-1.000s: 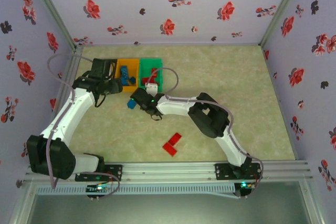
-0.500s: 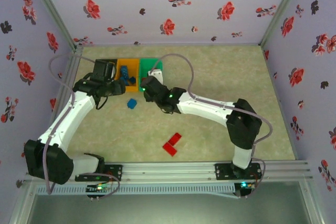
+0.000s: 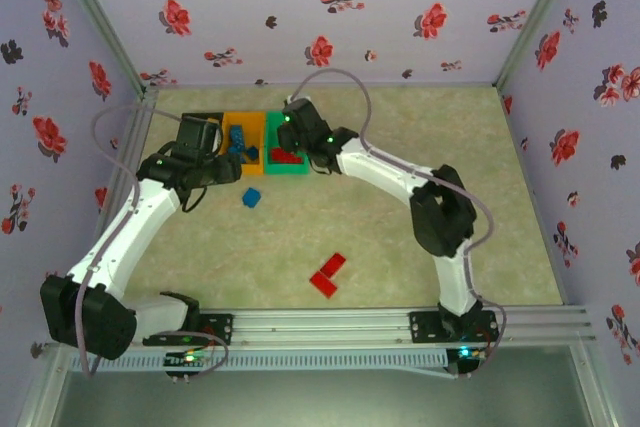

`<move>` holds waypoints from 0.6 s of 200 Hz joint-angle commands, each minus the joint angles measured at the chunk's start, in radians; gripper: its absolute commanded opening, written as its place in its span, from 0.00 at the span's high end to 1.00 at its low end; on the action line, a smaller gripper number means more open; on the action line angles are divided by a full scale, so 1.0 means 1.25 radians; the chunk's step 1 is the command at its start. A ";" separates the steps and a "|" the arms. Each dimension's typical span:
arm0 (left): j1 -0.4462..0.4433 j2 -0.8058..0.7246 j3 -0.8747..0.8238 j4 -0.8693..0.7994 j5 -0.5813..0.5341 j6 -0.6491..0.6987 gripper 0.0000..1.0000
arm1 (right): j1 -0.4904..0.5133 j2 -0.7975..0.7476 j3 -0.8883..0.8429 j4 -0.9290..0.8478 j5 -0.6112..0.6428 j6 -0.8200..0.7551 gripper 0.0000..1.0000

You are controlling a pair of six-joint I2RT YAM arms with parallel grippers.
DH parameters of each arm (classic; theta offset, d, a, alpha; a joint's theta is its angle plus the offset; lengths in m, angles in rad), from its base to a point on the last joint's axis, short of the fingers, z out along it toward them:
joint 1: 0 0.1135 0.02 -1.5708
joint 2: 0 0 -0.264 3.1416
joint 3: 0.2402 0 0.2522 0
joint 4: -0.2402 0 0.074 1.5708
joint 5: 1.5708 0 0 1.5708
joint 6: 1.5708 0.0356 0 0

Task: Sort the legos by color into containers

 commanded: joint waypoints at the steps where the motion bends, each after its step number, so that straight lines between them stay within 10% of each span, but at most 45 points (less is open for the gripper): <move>1: -0.014 -0.015 -0.001 -0.027 0.005 -0.020 0.39 | -0.025 0.099 0.107 -0.046 -0.072 -0.020 0.64; 55: -0.029 -0.012 0.000 -0.041 -0.004 -0.022 0.38 | -0.071 0.232 0.307 -0.130 -0.132 -0.010 0.33; 120: -0.046 0.030 -0.021 -0.008 -0.009 -0.024 0.35 | -0.074 -0.037 -0.059 0.025 -0.113 0.013 0.24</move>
